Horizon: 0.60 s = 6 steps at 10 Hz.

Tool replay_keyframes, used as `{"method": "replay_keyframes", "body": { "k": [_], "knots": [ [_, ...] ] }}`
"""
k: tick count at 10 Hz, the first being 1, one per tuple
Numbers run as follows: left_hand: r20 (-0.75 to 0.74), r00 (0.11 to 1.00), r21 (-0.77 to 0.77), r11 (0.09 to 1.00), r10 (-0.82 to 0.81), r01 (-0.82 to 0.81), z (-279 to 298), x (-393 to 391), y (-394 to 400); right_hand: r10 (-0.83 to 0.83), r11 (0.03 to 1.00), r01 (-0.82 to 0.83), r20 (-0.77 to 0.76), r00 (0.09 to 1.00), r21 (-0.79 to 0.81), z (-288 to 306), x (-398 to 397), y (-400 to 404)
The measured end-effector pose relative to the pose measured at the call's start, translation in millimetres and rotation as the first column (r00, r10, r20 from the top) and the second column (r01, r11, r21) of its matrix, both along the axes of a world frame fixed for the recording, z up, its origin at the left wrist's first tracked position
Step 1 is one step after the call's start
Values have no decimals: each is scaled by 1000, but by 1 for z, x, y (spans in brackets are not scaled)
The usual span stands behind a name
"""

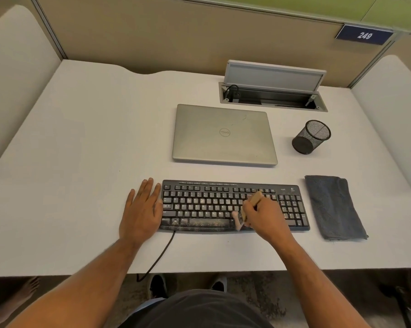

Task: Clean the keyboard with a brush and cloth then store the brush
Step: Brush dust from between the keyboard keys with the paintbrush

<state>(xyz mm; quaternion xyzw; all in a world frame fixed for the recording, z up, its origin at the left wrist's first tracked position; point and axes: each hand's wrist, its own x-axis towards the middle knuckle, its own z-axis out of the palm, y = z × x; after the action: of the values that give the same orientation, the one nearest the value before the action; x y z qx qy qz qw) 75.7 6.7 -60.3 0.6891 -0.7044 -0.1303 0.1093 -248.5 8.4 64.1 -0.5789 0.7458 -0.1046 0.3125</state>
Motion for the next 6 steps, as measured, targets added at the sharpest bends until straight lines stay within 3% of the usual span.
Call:
{"method": "replay_keyframes", "body": {
  "k": [2, 6],
  "knots": [
    [1, 1000, 3, 1000, -2, 2, -1, 0, -1, -44, 997, 50, 87, 995, -65, 3, 8, 2],
    [3, 1000, -14, 1000, -2, 2, -2, 0, 0, 27, 1000, -27, 10, 1000, -10, 6, 17, 1]
  ]
}}
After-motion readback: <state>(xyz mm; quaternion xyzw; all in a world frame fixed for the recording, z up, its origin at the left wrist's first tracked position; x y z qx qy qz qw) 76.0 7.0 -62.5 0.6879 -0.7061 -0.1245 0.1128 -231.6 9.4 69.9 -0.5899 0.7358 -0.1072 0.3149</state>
